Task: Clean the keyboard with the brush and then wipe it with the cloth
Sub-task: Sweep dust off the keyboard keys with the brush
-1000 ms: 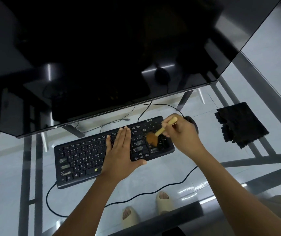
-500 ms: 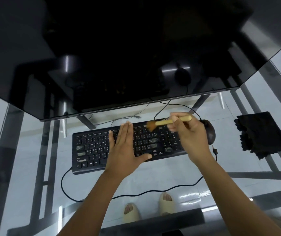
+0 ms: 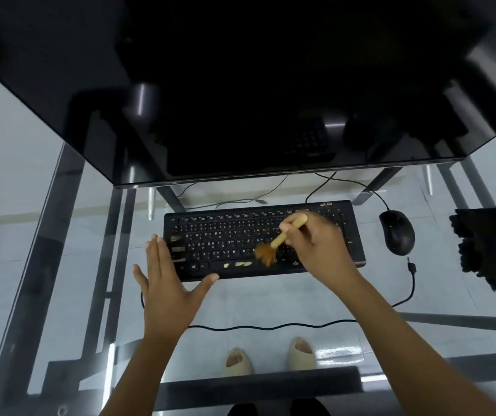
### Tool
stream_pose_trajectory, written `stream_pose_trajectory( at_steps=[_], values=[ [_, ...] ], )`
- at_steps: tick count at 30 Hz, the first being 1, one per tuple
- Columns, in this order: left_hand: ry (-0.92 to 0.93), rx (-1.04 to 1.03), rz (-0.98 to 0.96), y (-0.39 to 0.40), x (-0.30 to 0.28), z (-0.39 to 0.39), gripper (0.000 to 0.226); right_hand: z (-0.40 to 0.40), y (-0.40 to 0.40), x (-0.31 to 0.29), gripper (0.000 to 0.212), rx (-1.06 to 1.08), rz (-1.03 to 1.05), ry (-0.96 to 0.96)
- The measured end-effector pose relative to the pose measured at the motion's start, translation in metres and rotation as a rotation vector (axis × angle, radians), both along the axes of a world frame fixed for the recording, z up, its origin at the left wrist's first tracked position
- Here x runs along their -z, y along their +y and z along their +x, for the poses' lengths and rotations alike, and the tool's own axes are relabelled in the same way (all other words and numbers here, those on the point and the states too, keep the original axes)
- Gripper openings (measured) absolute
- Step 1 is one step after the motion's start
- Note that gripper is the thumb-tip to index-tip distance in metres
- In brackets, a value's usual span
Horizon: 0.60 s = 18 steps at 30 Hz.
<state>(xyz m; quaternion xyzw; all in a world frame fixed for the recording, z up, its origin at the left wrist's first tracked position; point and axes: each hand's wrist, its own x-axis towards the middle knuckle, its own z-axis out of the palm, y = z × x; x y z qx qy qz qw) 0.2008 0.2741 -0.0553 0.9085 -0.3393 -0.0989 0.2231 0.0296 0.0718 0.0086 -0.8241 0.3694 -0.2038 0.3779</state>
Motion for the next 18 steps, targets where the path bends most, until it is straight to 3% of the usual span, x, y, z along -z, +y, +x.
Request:
stream_pose_trajectory(
  at_steps=[3,6,8,11,15,18],
  values=[
    [0.024,-0.018,-0.019,0.008,0.005,0.004,0.118,0.006,0.004,-0.003,0.01,0.09,-0.207,-0.116],
    [0.063,-0.012,-0.031,0.011,0.012,0.01,0.12,0.015,0.013,-0.001,0.007,0.015,-0.086,-0.126],
    [0.106,0.003,-0.041,0.013,0.017,0.012,0.118,0.022,0.017,0.0,0.008,0.0,-0.117,-0.07],
    [0.054,0.032,-0.018,0.018,0.025,0.01,0.11,0.029,0.019,-0.005,0.013,0.069,-0.161,-0.135],
    [0.036,0.004,-0.015,0.022,0.029,0.008,0.107,0.04,0.029,-0.002,0.011,-0.015,0.004,-0.096],
    [0.06,-0.005,0.0,0.021,0.028,0.008,0.108,0.048,0.033,-0.003,0.013,0.064,-0.123,-0.089]
  ],
)
